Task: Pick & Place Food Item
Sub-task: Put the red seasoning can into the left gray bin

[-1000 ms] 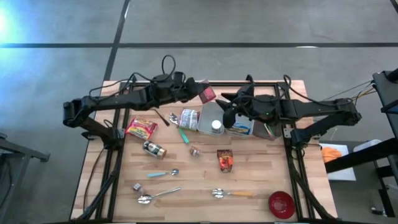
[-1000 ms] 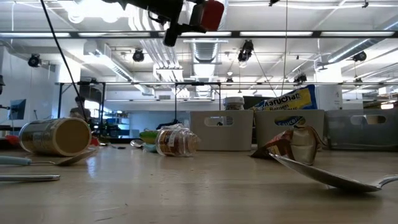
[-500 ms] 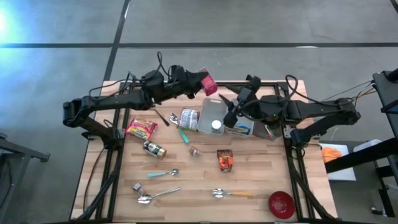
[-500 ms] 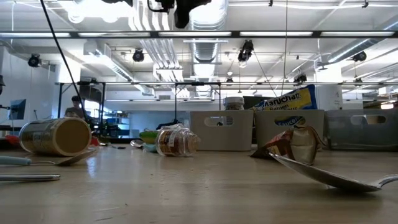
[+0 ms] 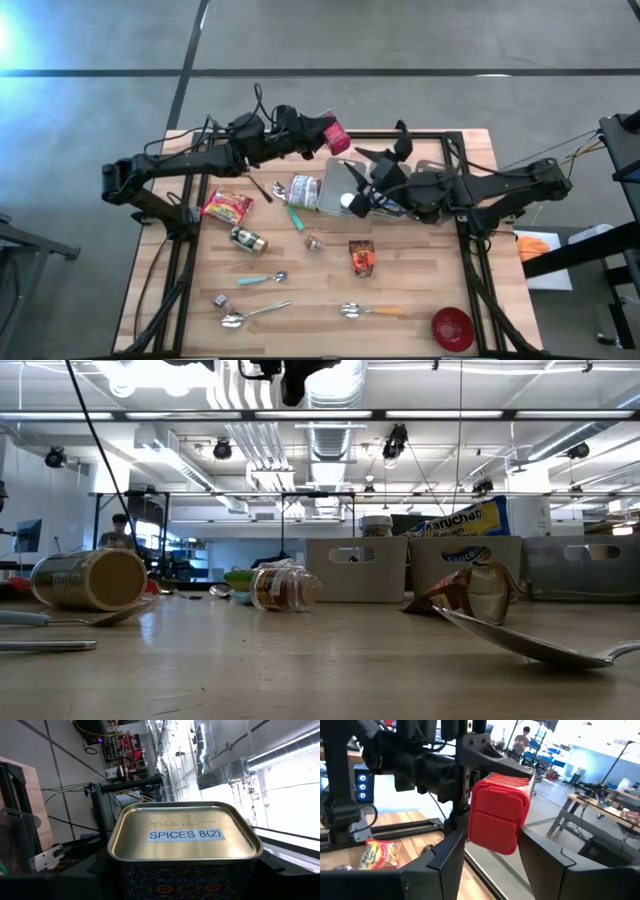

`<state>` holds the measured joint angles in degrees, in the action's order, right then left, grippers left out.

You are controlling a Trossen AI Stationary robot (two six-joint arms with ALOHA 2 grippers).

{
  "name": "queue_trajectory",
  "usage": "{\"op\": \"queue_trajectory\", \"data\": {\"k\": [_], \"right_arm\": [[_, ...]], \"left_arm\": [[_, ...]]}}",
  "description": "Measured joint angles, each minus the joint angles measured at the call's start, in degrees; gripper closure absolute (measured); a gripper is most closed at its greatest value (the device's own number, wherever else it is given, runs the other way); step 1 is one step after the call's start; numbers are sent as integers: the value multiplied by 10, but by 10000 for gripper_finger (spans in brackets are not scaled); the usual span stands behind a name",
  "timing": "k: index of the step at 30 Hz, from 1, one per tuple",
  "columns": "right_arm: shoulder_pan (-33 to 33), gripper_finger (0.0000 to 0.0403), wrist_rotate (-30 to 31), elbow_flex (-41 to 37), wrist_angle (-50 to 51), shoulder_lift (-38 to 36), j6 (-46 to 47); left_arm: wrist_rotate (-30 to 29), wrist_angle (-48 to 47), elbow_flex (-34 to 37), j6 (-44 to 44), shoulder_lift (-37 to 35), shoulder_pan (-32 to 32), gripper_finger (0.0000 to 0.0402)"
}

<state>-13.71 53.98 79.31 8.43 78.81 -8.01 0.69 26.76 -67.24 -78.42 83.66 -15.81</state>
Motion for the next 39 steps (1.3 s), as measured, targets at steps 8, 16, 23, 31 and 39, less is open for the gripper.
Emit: {"op": "queue_trajectory", "data": {"k": [8, 16, 23, 31, 39], "right_arm": [[-6, 221, -17, 0, -23, -9, -29], [-6, 220, -65, 0, -19, -6, -19], [-5, 164, -50, 0, -19, -6, 21], [-5, 41, -50, -1, -37, -1, 56], [-2, 5, -41, -1, -46, 7, 107]], "left_arm": [[0, -5, 0, 1, 0, -1, 134], [8, -5, 0, 4, 0, -1, 134], [11, -5, 0, 4, 0, -1, 134], [14, -5, 0, 4, 0, -1, 134], [30, -4, 0, 4, 0, -1, 134]]}}
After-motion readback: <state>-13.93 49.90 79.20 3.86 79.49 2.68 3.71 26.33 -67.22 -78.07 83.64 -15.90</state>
